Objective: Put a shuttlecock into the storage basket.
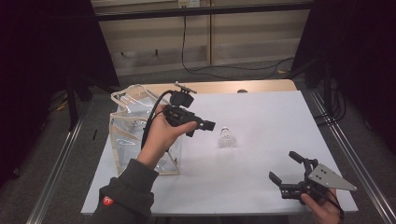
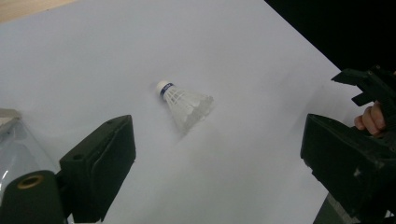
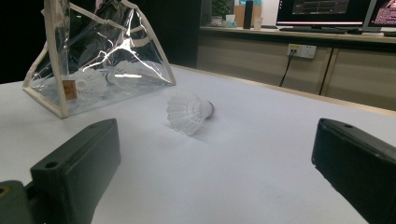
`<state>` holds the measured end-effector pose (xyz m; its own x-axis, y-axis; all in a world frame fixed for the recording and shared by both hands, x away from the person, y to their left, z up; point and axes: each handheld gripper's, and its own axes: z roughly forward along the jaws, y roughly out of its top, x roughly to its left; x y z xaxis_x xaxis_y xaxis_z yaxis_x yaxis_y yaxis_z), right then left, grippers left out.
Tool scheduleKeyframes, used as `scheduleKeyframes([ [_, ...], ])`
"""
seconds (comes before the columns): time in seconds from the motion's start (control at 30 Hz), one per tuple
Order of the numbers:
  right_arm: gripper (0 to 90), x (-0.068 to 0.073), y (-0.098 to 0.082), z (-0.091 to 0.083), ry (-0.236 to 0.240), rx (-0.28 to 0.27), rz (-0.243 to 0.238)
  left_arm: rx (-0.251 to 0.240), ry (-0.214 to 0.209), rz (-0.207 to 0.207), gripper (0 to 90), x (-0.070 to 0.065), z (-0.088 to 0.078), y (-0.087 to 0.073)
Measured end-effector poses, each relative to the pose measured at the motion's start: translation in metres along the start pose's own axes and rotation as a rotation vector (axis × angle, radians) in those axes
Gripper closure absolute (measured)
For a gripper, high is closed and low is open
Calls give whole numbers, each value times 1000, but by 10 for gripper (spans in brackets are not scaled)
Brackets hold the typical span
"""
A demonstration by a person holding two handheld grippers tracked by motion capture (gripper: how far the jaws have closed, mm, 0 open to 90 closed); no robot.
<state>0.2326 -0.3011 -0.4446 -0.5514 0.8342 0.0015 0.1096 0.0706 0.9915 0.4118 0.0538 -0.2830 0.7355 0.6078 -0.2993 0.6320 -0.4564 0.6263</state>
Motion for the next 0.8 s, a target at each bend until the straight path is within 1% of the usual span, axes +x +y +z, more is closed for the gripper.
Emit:
scheduleKeyframes([
  [0.07,12,0,0,0,1,1,0,0,0,-2,105,0,2,-1],
  [0.1,12,0,0,0,0,-1,-1,8,4,8,105,0,3,-2],
  [0.17,12,0,0,0,1,2,-1,-5,12,6,105,0,4,-3],
  [0.2,12,0,0,0,1,0,-2,-10,7,0,105,0,4,-3],
  [0.23,12,0,0,0,1,0,-2,-5,6,2,105,0,5,-4],
  [0.27,12,0,0,0,1,1,-1,-5,11,0,105,0,6,-5],
  [0.3,12,0,0,0,0,-2,-3,-1,11,6,105,0,6,-5],
  [0.33,12,0,0,0,2,0,-1,-6,10,-2,105,0,7,-6],
  [0.6,12,0,0,0,4,2,0,5,10,10,105,0,15,-10],
  [0.63,12,0,0,0,3,2,0,1,10,6,105,-1,16,-10],
  [0.67,12,0,0,0,3,1,-2,7,10,14,105,-1,17,-11],
  [0.8,12,0,0,0,4,1,-3,5,7,17,103,-1,20,-12],
])
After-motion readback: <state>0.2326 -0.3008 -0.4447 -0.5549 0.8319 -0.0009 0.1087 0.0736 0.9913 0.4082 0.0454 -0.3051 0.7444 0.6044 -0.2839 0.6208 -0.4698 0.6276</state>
